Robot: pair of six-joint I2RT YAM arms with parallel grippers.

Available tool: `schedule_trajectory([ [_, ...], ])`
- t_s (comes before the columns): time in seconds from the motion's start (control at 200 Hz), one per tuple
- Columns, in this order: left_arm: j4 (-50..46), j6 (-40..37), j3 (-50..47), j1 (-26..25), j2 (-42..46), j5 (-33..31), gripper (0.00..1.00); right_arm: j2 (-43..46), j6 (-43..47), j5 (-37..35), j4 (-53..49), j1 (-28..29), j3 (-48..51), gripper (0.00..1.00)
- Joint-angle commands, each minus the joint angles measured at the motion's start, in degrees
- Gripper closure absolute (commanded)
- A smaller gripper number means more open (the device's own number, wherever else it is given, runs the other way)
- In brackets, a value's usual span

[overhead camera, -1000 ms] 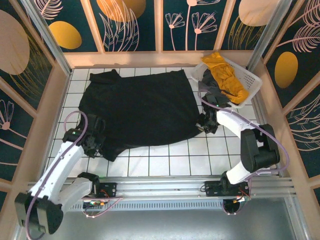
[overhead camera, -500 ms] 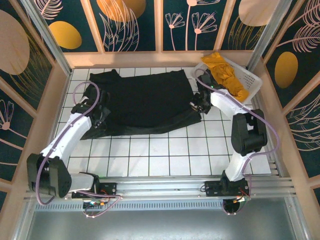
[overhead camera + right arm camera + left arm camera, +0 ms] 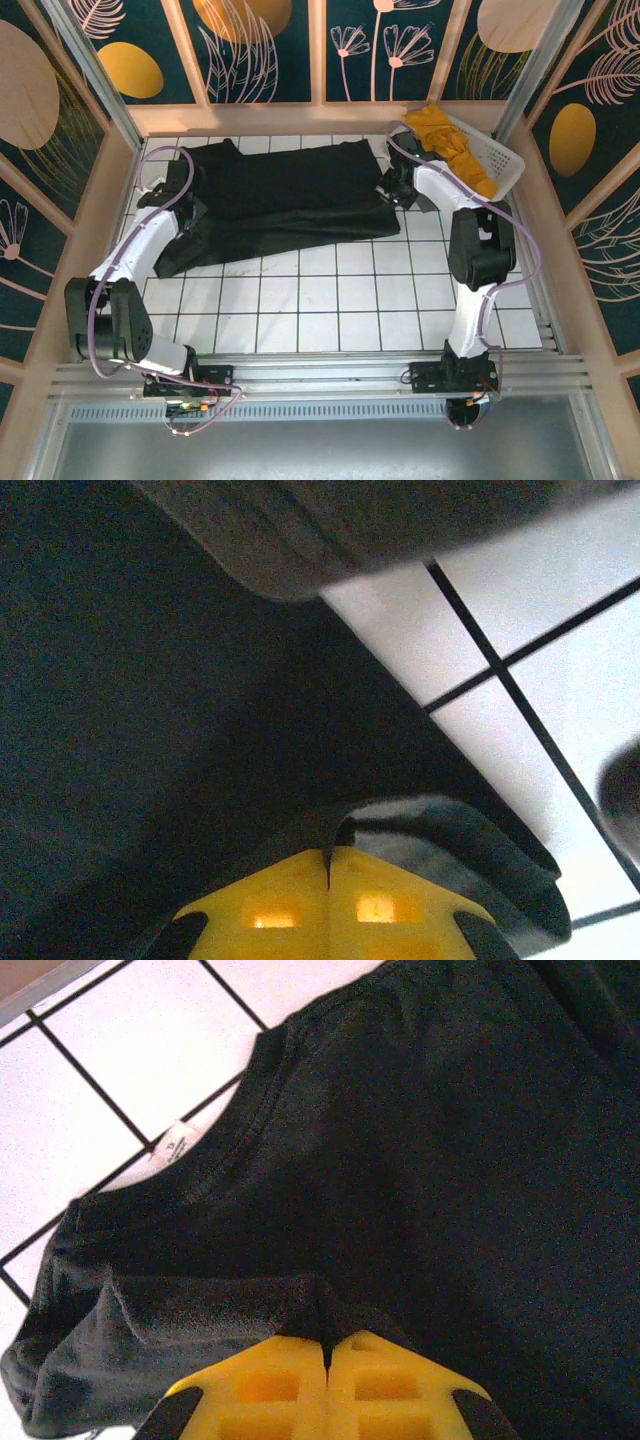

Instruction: Fold and stack the t-shirts

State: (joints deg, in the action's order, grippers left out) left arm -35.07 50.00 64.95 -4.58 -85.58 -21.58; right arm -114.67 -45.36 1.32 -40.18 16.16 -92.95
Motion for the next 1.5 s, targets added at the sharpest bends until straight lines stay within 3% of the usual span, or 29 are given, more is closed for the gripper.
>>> schedule_trajectory([
  [0.0,1.86,-3.00,2.00,0.71,-1.96,-2.84,1.00,-2.44,-0.42,-2.03,-2.77,-0.64,-4.04,1.00],
  [0.29,3.89,-6.35,3.27,1.06,-6.66,-3.96,1.00,-6.95,0.85,-0.45,-2.71,-1.27,-9.23,1.00],
  [0.32,4.36,-7.00,3.62,1.24,-7.38,-3.84,0.91,-7.45,1.60,0.00,-2.50,-1.22,-9.87,1.00],
  [0.34,4.85,-7.69,3.89,1.37,-7.88,-3.24,0.82,-7.69,2.15,0.30,-2.22,-1.22,-10.16,0.93],
  [0.425,4.95,-11.01,6.43,2.39,-10.33,-0.59,0.30,-7.31,3.89,-0.54,-2.13,-1.23,-11.20,0.70],
  [0.495,2.03,-12.74,9.13,3.75,-11.48,0.40,0.21,-5.03,5.26,-2.01,-2.16,-1.38,-10.73,0.58],
  [0.641,-0.76,-12.87,5.76,6.54,-6.13,5.37,0.23,2.12,7.59,-4.57,-1.66,-1.14,-4.03,0.54],
  [0.836,-2.02,-8.99,-7.04,10.61,2.39,14.88,0.37,12.48,9.73,-2.51,5.48,0.95,14.59,0.56],
  [0.951,1.23,-8.27,-12.54,14.77,2.30,21.14,0.48,14.74,11.12,2.20,11.70,1.45,22.75,0.65],
  [1.056,4.49,-7.42,-13.11,15.78,-0.55,23.65,0.54,12.60,12.61,3.96,13.43,1.56,23.34,0.74],
  [1.271,9.22,-6.73,-11.11,17.65,-8.20,19.12,0.66,4.16,15.01,1.24,10.90,1.54,16.06,0.75],
  [1.496,8.55,-9.37,-7.48,21.72,-16.11,11.82,0.69,-2.34,15.88,-5.25,5.71,1.21,10.60,0.76],
])
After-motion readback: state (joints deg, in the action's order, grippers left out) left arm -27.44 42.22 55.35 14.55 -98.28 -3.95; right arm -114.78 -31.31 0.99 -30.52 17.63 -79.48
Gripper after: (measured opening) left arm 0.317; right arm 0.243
